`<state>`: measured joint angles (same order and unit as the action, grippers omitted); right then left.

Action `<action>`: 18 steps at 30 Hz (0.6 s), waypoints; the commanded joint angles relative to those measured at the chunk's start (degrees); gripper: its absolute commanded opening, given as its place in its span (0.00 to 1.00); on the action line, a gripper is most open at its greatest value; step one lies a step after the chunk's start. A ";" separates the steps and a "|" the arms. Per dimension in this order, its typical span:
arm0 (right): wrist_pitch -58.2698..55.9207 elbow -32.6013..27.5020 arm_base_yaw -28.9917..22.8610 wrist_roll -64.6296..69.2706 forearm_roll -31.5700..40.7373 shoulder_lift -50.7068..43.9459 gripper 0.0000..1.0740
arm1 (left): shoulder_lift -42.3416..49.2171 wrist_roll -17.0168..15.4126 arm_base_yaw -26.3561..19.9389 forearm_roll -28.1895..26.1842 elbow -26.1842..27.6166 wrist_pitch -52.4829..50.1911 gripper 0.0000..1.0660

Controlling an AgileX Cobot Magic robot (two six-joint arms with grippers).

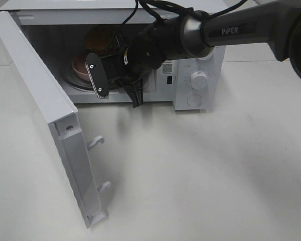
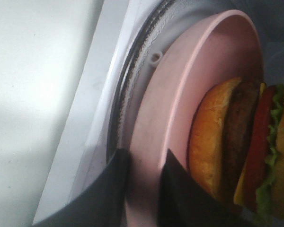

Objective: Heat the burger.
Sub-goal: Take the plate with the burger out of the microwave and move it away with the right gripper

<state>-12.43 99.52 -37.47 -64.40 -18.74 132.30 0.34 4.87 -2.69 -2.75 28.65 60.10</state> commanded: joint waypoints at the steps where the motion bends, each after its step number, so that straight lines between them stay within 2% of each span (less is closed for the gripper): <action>1: 1.89 -2.81 -0.17 -6.25 3.44 -3.32 0.00 | 0.92 -0.23 -0.23 -0.17 -0.17 -0.57 0.90; 2: 1.89 -2.81 -0.17 -6.25 3.44 -3.32 0.00 | 0.92 -0.23 -0.23 -0.17 -0.17 -0.57 0.90; 6: 3.21 -5.96 -0.17 -13.69 11.00 -5.44 0.00 | 0.92 -0.23 -0.23 -0.17 -0.17 -0.57 0.90; 11: 3.38 -6.42 -0.17 -17.25 17.65 -5.61 0.00 | 0.92 -0.23 -0.23 -0.17 -0.17 -0.57 0.90; 18: 3.50 -6.42 -0.17 -19.77 21.54 -5.61 0.00 | 0.92 -0.23 -0.23 -0.17 -0.17 -0.57 0.90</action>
<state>-11.57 92.93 -37.47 -82.96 1.83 128.00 0.34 4.87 -2.69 -2.75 28.65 60.10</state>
